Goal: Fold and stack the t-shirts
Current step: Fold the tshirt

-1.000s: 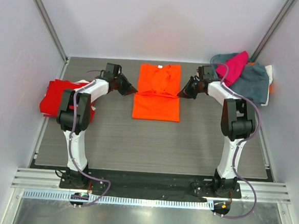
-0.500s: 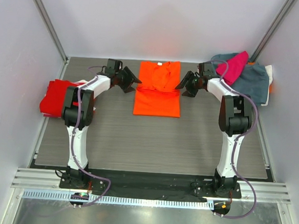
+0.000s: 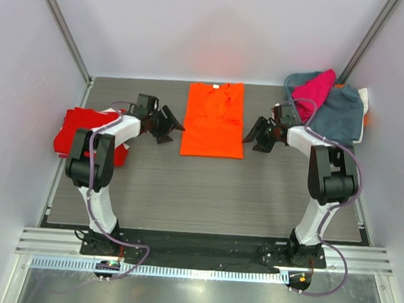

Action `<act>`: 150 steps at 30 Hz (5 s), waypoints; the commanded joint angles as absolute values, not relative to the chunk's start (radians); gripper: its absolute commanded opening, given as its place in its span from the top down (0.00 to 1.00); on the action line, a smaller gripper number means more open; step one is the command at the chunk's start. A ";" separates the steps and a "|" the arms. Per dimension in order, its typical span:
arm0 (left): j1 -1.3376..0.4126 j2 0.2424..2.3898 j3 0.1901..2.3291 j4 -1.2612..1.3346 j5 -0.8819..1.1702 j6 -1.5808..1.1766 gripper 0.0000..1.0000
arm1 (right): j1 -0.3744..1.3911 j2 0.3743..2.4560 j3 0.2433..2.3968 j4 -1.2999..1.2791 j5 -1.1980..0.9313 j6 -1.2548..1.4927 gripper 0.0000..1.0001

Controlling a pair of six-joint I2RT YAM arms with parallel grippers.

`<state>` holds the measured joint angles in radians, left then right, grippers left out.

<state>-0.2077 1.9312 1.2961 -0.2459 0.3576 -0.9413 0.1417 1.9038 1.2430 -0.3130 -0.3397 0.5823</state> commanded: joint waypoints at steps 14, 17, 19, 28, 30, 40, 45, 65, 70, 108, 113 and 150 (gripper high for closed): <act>-0.238 1.758 0.977 -0.110 0.380 -0.890 0.51 | 0.164 1.807 1.003 -0.141 -0.469 0.560 0.53; -0.239 1.764 0.979 -0.106 0.383 -0.890 0.51 | 0.164 1.804 1.003 -0.137 -0.466 0.566 0.54; -0.239 1.775 0.980 -0.104 0.383 -0.891 0.52 | 0.164 1.813 1.011 -0.138 -0.465 0.572 0.55; -0.241 1.796 0.982 -0.098 0.385 -0.893 0.52 | 0.173 1.870 1.011 -0.133 -0.479 0.574 0.69; -0.241 1.807 0.982 -0.094 0.387 -0.893 0.53 | 0.173 1.881 1.017 -0.133 -0.480 0.572 0.75; -0.241 1.859 0.988 -0.063 0.396 -0.905 0.57 | 0.173 1.881 1.025 -0.138 -0.471 0.563 0.99; -0.252 1.882 0.999 -0.049 0.403 -0.913 0.67 | 0.173 1.888 1.026 -0.138 -0.471 0.565 0.99; -0.267 1.842 0.913 0.029 0.425 -0.899 1.00 | 0.176 1.790 0.985 -0.155 -0.486 0.581 0.99; -0.267 1.702 0.845 -0.038 0.439 -0.864 1.00 | 0.184 1.640 0.902 -0.182 -0.491 0.580 0.99; -0.443 0.781 0.626 -0.517 0.295 -0.996 1.00 | 0.296 0.932 0.811 -0.632 -0.299 0.565 0.99; -0.442 0.879 0.734 -0.531 0.261 -0.966 1.00 | 0.295 1.044 0.923 -0.630 -0.258 0.529 0.99; -0.184 1.676 1.282 -0.368 0.391 -0.879 1.00 | 0.183 1.839 1.532 -0.511 -0.333 0.508 0.99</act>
